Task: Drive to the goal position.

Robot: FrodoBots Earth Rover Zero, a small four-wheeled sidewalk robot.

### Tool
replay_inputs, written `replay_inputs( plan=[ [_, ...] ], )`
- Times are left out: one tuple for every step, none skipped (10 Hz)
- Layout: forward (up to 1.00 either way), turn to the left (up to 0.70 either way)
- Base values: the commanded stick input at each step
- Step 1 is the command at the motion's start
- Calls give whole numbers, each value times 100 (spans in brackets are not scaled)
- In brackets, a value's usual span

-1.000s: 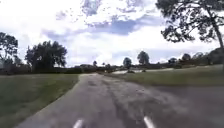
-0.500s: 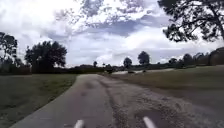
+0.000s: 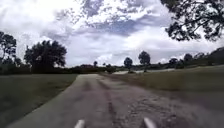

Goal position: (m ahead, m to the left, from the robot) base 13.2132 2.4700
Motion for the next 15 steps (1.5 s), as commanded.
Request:
replay_inputs(
  plan=[
    [70, 0],
    [70, 0],
    [70, 5],
    [70, 20],
    [70, 35],
    [70, 33],
    [70, 9],
    [70, 2],
    [70, 0],
    [70, 0],
    [70, 0],
    [70, 0],
    [70, 0],
    [70, 0],
    [70, 0]
  ],
)
